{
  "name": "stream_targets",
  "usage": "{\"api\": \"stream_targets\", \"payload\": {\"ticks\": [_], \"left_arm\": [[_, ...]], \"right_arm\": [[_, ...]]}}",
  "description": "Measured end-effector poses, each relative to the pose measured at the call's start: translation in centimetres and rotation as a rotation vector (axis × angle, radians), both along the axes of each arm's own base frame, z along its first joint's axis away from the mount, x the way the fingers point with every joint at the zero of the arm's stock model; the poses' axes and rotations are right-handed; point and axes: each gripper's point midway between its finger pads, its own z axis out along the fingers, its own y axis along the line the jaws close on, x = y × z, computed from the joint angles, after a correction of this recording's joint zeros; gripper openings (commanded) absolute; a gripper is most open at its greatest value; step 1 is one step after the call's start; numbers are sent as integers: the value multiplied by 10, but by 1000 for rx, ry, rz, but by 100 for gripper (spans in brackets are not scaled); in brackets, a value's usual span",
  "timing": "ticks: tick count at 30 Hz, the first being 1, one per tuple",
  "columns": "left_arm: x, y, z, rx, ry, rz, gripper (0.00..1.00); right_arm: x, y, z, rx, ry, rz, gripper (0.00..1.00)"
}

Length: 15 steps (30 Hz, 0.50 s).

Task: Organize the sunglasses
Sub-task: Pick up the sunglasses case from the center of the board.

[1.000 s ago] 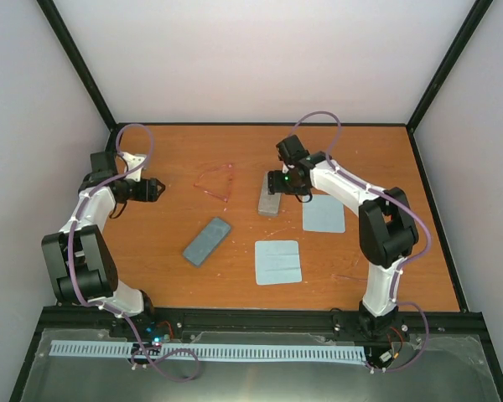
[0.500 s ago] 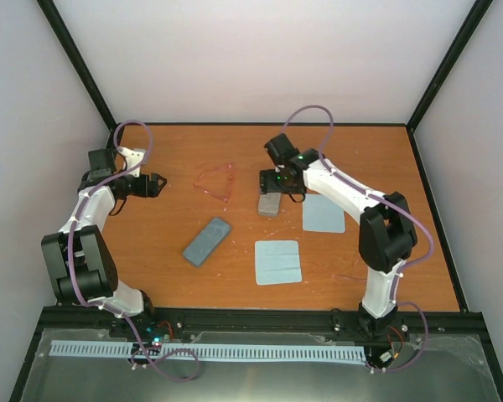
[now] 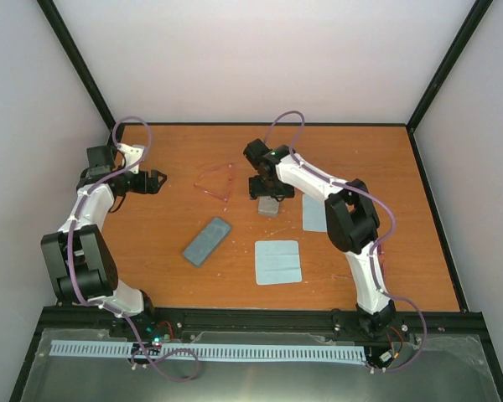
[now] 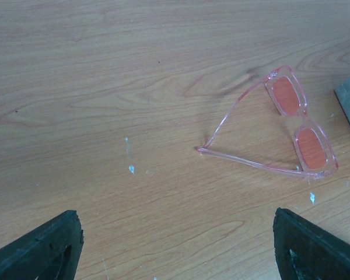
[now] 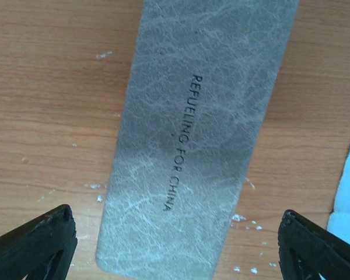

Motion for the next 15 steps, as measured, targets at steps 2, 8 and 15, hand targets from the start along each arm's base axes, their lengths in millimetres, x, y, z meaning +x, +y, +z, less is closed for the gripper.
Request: {"api": "stream_targets", "payload": {"ticks": [2,8,15], "left_arm": [[0,0,0,3,0,-3,89],[0,0,0,12,-7,-15,89],[-1,-3,1,0,-12,-30,89]], "right_arm": [[3,2,-3,-3,6,-8,92],[16,13,-2,13,-6,-27,90],[23,13,-12,-20,3,-48,90]]}}
